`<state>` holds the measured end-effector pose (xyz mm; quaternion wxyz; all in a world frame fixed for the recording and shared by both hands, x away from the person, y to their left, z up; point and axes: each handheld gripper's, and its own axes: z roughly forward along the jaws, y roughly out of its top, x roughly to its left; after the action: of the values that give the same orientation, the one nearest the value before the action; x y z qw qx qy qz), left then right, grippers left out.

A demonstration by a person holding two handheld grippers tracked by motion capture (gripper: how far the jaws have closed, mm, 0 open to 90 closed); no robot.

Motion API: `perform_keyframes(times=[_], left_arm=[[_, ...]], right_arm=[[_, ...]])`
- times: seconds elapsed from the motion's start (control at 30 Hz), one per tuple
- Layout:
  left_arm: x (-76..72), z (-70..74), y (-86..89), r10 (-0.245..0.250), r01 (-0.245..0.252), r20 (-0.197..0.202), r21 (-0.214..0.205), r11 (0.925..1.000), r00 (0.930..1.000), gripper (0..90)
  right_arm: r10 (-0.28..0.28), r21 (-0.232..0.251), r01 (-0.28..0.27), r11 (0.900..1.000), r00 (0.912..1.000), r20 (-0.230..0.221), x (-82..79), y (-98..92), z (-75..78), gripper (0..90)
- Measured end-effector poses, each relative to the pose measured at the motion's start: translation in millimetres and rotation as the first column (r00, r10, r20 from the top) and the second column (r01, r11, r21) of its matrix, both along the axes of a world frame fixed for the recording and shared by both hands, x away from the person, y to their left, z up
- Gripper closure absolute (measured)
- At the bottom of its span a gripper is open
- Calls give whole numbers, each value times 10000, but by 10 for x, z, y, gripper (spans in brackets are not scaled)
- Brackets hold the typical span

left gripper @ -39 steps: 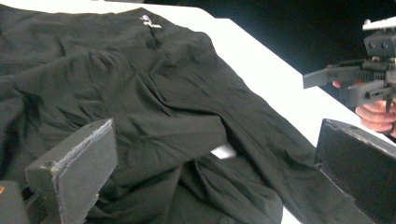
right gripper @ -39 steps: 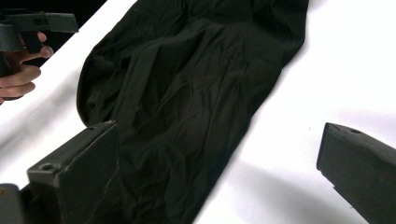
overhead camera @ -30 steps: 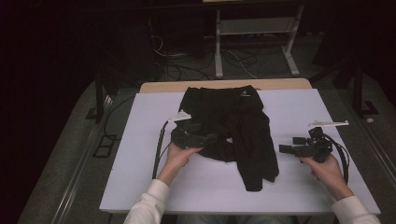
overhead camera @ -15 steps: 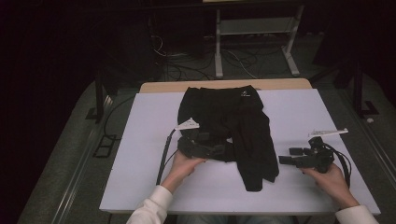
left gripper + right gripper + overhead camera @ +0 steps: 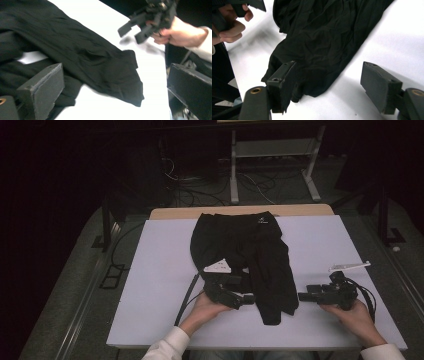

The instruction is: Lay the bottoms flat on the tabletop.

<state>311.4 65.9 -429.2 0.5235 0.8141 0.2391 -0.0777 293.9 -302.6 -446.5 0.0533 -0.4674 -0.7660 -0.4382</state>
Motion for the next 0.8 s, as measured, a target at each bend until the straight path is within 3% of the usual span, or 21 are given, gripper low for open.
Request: perform_keyframes(times=[0.2, 0.43, 0.7, 0.8], left_arm=[[-73, -63, -101, -737, 737, 18, 270, 9969, 9973, 73], [-148, -120, -207, -1484, 1482, -7, 596, 9872, 9889, 139], [-258, -193, -364, -2516, 2461, 223, 1417, 9588, 9676, 208], [-286, -218, -424, -2776, 2699, 340, 1480, 9515, 9601, 263]], right_arm=[[102, -24, -103, 9999, 9999, -105, 0, 9, -12, 324], [260, -78, -262, 9996, 9993, -257, 0, 37, -31, 368], [598, -487, -624, 9969, 9969, -513, 17, 137, -93, 433], [701, -514, -727, 9960, 9963, -503, 19, 174, -110, 482]])
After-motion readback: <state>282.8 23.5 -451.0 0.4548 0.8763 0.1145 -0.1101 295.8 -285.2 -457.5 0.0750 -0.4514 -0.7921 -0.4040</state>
